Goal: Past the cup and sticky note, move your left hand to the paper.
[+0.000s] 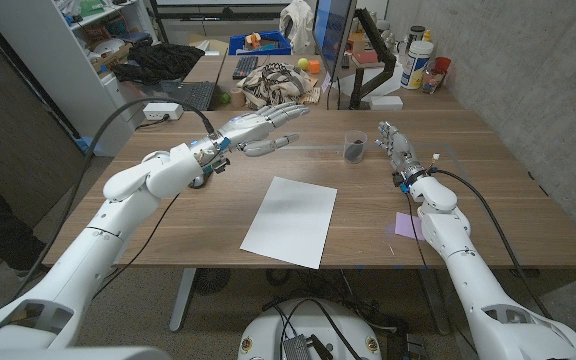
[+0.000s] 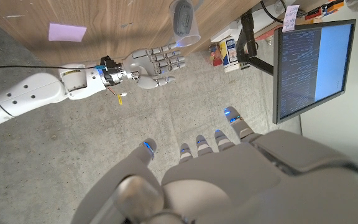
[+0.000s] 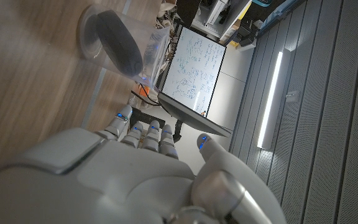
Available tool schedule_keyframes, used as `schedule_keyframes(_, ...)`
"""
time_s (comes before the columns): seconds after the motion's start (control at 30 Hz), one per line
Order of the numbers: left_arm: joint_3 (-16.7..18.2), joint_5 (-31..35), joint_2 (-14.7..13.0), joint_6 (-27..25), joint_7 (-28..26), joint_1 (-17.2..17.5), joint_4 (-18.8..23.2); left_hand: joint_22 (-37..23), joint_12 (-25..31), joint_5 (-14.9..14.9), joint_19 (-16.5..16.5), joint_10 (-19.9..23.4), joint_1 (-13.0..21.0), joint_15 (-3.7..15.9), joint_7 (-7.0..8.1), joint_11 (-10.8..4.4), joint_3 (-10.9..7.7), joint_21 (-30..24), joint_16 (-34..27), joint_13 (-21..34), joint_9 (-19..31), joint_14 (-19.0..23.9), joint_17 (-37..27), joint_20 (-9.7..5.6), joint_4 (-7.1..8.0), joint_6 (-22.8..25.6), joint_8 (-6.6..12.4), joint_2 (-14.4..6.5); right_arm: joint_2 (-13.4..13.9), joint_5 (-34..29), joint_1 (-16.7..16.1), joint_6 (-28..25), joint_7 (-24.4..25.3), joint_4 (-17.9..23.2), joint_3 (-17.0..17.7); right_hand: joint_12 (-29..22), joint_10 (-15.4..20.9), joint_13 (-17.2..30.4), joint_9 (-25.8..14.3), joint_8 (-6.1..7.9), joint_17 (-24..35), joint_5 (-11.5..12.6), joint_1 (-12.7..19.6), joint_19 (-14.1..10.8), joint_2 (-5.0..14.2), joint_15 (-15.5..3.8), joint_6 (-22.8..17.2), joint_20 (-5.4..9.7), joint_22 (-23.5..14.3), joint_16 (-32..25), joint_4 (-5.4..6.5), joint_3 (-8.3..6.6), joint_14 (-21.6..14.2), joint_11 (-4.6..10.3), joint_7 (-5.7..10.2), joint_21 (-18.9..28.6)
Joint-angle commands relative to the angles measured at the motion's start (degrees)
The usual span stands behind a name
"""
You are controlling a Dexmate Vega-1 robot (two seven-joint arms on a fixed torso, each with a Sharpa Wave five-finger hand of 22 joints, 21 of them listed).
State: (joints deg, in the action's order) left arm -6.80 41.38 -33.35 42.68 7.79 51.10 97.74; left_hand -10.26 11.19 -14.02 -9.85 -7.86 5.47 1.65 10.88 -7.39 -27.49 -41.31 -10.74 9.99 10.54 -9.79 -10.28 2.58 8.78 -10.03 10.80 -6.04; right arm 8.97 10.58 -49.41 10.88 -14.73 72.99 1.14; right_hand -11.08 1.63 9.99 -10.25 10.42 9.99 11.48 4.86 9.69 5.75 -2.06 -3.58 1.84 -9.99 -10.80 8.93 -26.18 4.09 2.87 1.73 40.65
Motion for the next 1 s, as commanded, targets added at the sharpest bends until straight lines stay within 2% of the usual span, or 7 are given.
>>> schedule_keyframes(0.03, 0.35, -0.9, -0.75, 1.1, 3.14, 0.08, 0.13, -0.28, -0.32, -0.33, -8.92, -0.88, 0.24, 2.69, 0.62, -0.14, 0.01, 0.15, 0.03, 0.32, 0.15, -1.14, -0.14, -0.08, 0.32, -0.93, -0.19, -1.1, -0.2, -0.32, -0.07, -0.06, 0.46, 0.14, -0.12, -0.38, -0.07, 0.23, -0.26, 0.37, 0.17, 0.54, 0.01, 0.93, 4.92, -3.09, -0.02, 7.19, -0.26, -0.28, -0.15, -0.02, 0.05, 0.37, -0.18, -0.4)
schedule_keyframes(1.0, 0.75, -2.53, -2.29, 1.98, 9.12, 0.31, -0.17, -0.4, -0.04, -0.49, -8.86, -0.62, -0.08, 2.7, 0.92, -0.06, 0.33, 0.58, -0.06, 0.34, 0.19, -1.27, -0.13, 0.1, 0.46, -0.93, 0.07, -1.02, -0.79, -1.14, 0.61, 0.01, 0.82, -0.47, -0.82, -0.37, -0.08, 0.23, -0.25, 0.36, 0.15, 0.56, 0.03, 0.86, 4.93, -3.08, 0.01, 7.19, -0.27, -0.24, -0.18, -0.04, 0.09, 0.46, -0.15, -0.69)
